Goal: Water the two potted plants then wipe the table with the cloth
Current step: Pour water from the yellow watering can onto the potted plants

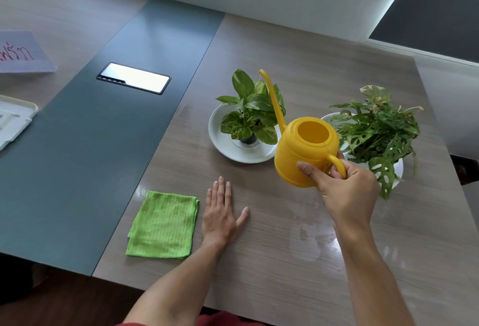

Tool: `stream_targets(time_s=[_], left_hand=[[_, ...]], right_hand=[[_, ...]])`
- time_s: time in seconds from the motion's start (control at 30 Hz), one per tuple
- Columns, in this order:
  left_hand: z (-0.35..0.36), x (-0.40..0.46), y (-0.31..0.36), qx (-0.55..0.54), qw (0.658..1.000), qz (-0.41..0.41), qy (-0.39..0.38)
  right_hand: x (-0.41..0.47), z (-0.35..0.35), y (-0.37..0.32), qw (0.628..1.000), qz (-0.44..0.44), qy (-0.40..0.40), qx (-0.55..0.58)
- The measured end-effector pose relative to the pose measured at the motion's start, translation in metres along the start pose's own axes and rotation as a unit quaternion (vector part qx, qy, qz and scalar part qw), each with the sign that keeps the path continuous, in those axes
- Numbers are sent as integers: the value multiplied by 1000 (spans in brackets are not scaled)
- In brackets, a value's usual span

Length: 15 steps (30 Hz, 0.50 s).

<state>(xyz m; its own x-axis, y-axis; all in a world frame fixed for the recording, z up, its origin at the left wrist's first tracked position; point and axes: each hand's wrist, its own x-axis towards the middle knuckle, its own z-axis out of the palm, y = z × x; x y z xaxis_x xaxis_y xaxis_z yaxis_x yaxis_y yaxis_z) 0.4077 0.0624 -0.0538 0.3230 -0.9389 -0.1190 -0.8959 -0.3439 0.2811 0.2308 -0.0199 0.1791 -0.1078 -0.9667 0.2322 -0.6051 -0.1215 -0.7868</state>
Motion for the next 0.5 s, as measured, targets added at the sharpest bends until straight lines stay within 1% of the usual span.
stream_targets(time_s=[0.17, 0.4, 0.5], left_hand=[[0, 1, 0, -3, 1000, 2, 9], [4, 1, -1, -4, 1000, 2, 13], [5, 1, -1, 1, 1000, 1, 7]], right_hand=[[0, -2, 5, 1000, -5, 1, 14], [-3, -7, 14, 1000, 17, 0, 13], [-7, -8, 21, 999, 39, 1, 33]])
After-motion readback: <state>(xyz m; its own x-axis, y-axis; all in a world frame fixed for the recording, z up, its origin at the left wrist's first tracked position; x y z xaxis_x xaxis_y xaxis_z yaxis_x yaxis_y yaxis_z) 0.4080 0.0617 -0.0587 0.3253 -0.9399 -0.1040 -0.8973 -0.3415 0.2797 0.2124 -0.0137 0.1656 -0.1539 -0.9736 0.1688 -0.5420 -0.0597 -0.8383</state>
